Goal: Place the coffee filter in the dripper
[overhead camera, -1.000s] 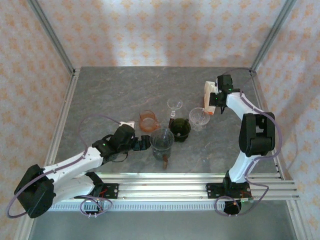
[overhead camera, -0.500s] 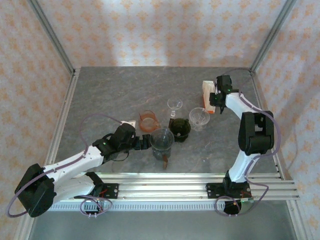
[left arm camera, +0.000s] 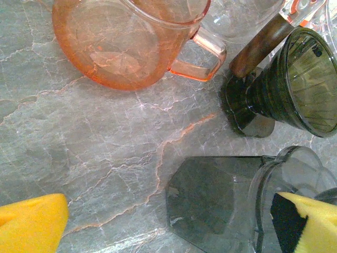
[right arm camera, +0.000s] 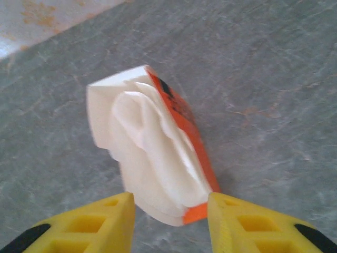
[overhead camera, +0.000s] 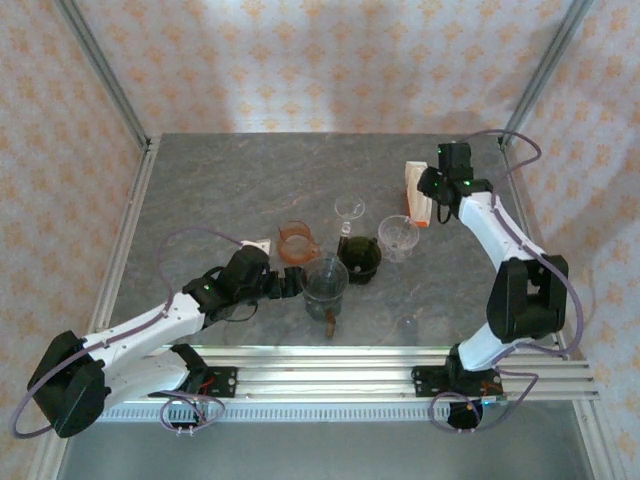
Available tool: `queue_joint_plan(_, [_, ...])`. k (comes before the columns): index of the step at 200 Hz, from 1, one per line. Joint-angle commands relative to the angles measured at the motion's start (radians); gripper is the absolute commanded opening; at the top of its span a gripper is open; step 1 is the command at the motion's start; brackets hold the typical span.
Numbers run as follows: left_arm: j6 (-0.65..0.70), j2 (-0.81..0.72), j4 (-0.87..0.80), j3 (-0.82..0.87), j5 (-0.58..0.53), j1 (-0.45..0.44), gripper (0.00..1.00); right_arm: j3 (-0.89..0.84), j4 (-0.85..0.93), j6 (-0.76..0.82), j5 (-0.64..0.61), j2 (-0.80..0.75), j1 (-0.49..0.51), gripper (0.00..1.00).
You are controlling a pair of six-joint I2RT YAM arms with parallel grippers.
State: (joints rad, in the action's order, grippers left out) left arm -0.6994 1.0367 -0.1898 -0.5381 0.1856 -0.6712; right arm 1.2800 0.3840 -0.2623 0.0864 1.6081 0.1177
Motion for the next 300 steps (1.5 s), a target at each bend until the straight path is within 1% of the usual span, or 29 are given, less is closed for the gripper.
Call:
queue_joint_plan(1, [-0.015, 0.009, 0.006, -0.028, -0.015, 0.009, 1.00, 0.076, 0.047, -0.116, -0.044, 0.085, 0.013, 0.38])
queue_joint_plan(44, [-0.014, 0.015, -0.007, -0.031, -0.019, 0.009, 1.00, 0.182, 0.055, -0.192, -0.051, 0.196, 0.013, 0.31])
queue_joint_plan(67, [-0.014, 0.016, -0.007, -0.030, -0.020, 0.009, 1.00, 0.204, 0.053, -0.228, -0.049, 0.227, 0.013, 0.28])
queue_joint_plan(92, [-0.014, 0.019, -0.005, -0.031, -0.020, 0.009, 1.00, 0.217, 0.047, -0.240, -0.037, 0.249, 0.014, 0.27])
queue_joint_plan(131, [-0.014, 0.025, -0.004, -0.031, -0.021, 0.009, 1.00, 0.237, 0.073, -0.230, -0.060, 0.271, 0.014, 0.23])
queue_joint_plan(179, [-0.018, 0.032, 0.002, -0.031, -0.023, 0.009, 1.00, 0.248, 0.096, -0.210, -0.059, 0.294, 0.016, 0.22])
queue_joint_plan(205, [-0.020, 0.034, 0.004, -0.031, -0.021, 0.009, 1.00, 0.255, 0.100, -0.196, -0.063, 0.296, 0.019, 0.17])
queue_joint_plan(216, [-0.020, 0.035, 0.003, -0.031, -0.020, 0.009, 1.00, 0.264, 0.110, -0.185, -0.076, 0.296, 0.023, 0.13])
queue_joint_plan(233, [-0.022, 0.037, 0.006, -0.031, -0.019, 0.008, 1.00, 0.277, 0.123, -0.165, -0.095, 0.296, 0.032, 0.10])
queue_joint_plan(281, [-0.026, 0.043, 0.015, -0.028, -0.013, 0.008, 1.00, 0.309, 0.154, -0.127, -0.128, 0.293, 0.055, 0.10])
queue_joint_plan(300, [-0.028, 0.046, 0.017, -0.025, -0.008, 0.009, 1.00, 0.312, 0.160, -0.123, -0.132, 0.291, 0.057, 0.01])
